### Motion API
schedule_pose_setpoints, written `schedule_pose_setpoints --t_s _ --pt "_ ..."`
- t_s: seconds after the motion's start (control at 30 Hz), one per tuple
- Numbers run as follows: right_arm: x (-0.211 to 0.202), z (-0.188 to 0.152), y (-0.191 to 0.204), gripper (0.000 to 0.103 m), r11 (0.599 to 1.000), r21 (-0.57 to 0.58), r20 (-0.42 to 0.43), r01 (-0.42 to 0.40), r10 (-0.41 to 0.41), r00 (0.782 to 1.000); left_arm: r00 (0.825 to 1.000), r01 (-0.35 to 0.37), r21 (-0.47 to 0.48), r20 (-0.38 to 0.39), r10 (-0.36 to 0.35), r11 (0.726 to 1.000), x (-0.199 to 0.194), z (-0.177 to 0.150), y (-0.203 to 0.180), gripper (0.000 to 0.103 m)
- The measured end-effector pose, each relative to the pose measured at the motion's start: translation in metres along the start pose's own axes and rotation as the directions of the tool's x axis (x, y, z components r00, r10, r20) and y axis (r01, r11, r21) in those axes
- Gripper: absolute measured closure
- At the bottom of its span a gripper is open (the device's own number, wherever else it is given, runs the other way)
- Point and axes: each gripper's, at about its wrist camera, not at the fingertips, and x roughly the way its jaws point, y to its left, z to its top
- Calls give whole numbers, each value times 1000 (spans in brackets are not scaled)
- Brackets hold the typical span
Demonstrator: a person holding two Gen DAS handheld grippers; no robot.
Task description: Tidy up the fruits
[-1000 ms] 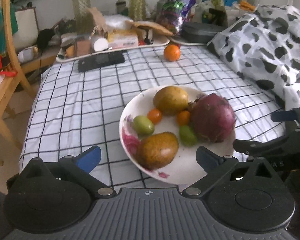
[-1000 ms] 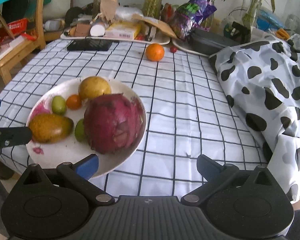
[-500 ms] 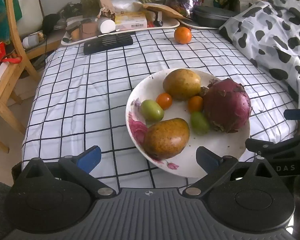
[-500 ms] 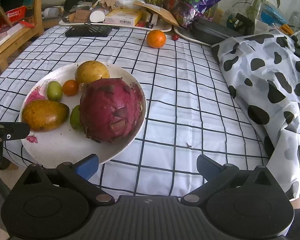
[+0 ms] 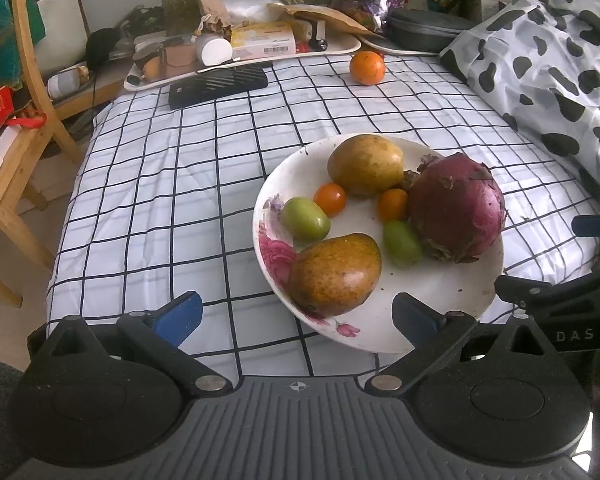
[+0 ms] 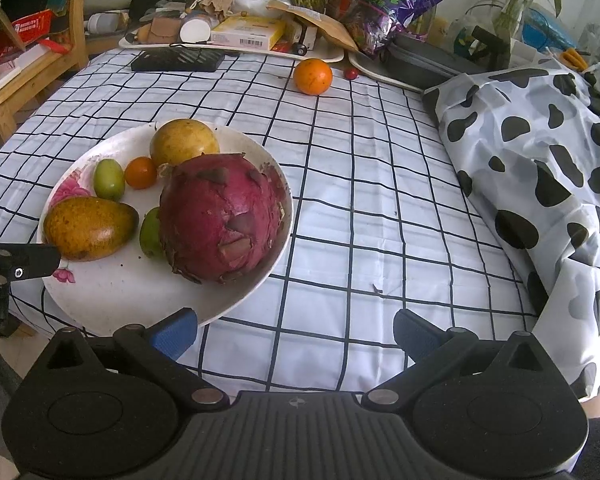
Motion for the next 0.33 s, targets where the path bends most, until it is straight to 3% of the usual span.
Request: schedule_pose_setpoints --t_s 0.33 --pt "0 0 1 0 1000 0 1 0 0 1000 1000 4 -11 19 -4 1000 -3 -1 2 0"
